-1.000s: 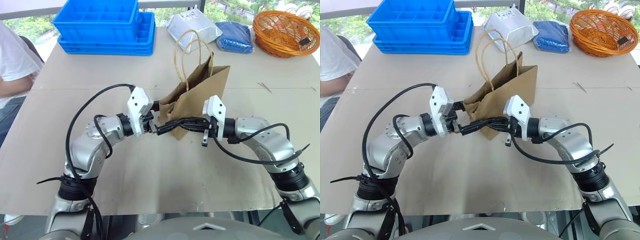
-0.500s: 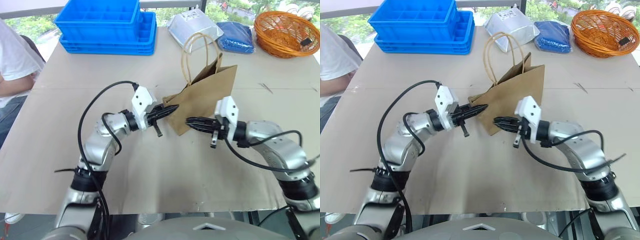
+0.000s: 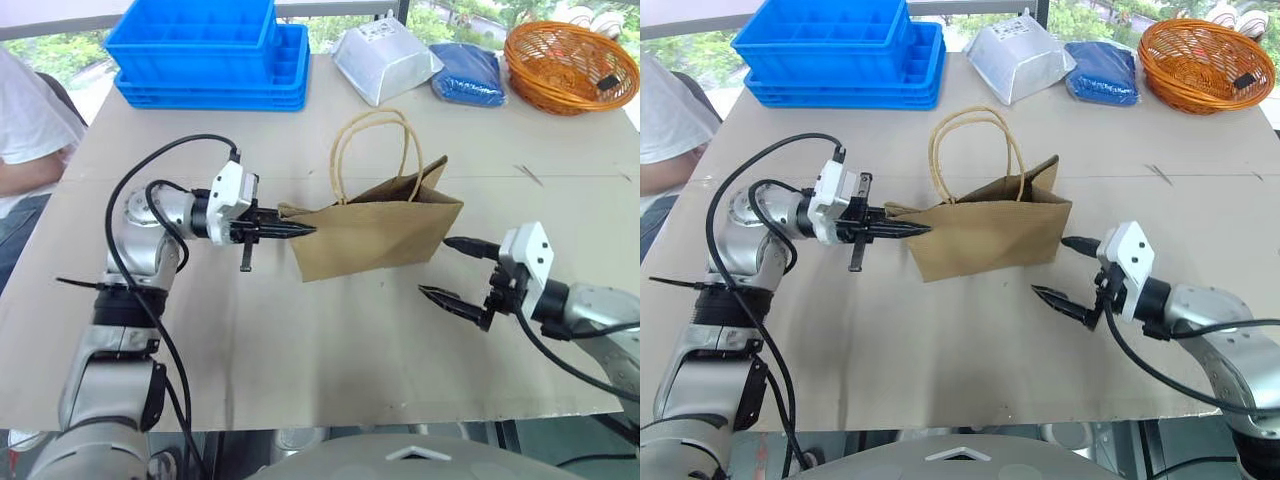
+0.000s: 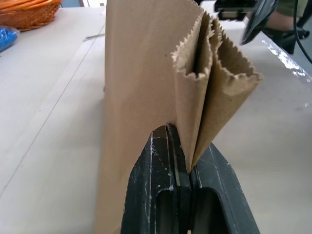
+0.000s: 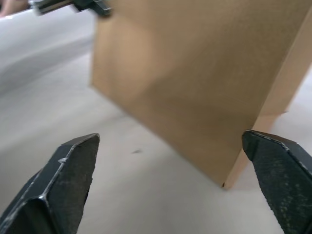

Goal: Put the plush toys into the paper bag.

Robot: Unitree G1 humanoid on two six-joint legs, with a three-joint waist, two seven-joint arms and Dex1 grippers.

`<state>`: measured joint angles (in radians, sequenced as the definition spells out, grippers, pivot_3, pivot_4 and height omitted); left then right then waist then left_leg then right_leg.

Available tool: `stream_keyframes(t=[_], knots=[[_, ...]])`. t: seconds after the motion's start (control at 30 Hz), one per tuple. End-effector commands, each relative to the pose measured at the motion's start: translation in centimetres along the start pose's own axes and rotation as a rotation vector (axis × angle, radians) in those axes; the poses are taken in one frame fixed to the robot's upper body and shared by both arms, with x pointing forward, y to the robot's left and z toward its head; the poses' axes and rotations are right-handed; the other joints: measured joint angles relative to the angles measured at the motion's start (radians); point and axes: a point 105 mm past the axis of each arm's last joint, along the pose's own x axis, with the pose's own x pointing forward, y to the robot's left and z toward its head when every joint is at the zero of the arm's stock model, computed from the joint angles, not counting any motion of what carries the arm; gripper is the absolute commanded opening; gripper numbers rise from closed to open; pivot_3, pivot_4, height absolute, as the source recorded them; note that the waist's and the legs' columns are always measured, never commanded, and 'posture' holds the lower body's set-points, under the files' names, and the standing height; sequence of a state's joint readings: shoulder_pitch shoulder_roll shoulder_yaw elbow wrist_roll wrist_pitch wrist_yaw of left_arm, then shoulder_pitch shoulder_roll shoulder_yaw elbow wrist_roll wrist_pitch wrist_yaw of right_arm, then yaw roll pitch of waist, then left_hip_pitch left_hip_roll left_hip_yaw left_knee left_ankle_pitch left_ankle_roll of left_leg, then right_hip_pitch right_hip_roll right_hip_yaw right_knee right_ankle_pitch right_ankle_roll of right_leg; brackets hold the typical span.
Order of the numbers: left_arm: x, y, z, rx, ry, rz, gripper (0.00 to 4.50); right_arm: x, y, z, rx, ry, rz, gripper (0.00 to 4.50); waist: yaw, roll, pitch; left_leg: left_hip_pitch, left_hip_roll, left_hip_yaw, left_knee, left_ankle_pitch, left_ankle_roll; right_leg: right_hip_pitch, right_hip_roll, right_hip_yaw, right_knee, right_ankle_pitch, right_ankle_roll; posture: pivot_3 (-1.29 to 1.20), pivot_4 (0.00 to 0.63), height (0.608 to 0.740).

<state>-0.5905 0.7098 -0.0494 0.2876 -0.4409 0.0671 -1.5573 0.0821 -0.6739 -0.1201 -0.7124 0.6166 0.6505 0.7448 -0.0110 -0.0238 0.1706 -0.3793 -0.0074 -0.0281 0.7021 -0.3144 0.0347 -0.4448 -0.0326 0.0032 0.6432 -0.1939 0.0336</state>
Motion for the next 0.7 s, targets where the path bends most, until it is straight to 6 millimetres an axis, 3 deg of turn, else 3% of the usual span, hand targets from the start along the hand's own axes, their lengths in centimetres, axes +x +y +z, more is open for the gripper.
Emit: stream_keyframes(t=[0.03,0.1,0.23,0.33,0.5,0.7], knots=[[-1.6,0.8,0.9,-0.053,0.002,0.038,0.72,-1.3,0.7,1.2,-0.068,-0.024,0.000,4.50,-0.001,0.000,0.000,0.000,0.000,0.000,0.000,0.000,0.000,0.000,0.000,0.000,0.000,0.000,0.000,0.00,0.150,0.740],[-2.3,0.7,1.6,-0.078,-0.016,0.079,1.12,-2.0,0.8,1.2,-0.098,-0.019,-0.016,4.50,-0.001,0.000,0.000,0.000,0.000,0.000,0.000,0.000,0.000,0.000,0.000,0.000,0.000,0.000,0.000,0.00,0.150,0.740],[-3.9,-0.3,2.0,-0.137,0.013,0.211,2.95,-3.9,1.1,0.9,-0.132,0.005,-0.045,4.50,-0.004,0.000,0.000,0.000,0.002,-0.001,0.000,0.000,0.000,0.000,0.000,0.000,0.000,0.000,0.000,0.00,0.150,0.740],[-6.1,-1.2,1.7,-0.191,0.038,0.367,2.95,-6.0,1.0,-0.1,-0.155,0.057,-0.098,4.50,-0.001,0.001,0.000,0.000,0.003,-0.001,0.000,0.000,0.000,0.000,0.000,0.000,0.000,0.000,0.000,0.00,0.150,0.740],[-8.7,-5.8,-0.3,-0.364,0.099,0.528,2.95,-10.0,0.2,-1.4,-0.227,0.161,-0.187,4.50,0.001,0.000,0.000,0.001,0.003,0.001,0.000,0.000,0.000,0.001,-0.003,0.001,-0.001,0.000,0.001,0.00,0.150,0.740],[-9.8,-10.8,-2.4,-0.519,0.147,0.592,2.95,-13.4,-1.1,-1.9,-0.231,0.200,-0.250,4.50,0.004,0.001,0.000,0.010,0.005,0.002,-0.001,-0.001,0.000,0.008,-0.004,0.006,-0.002,-0.006,0.000,0.00,0.150,0.740]])
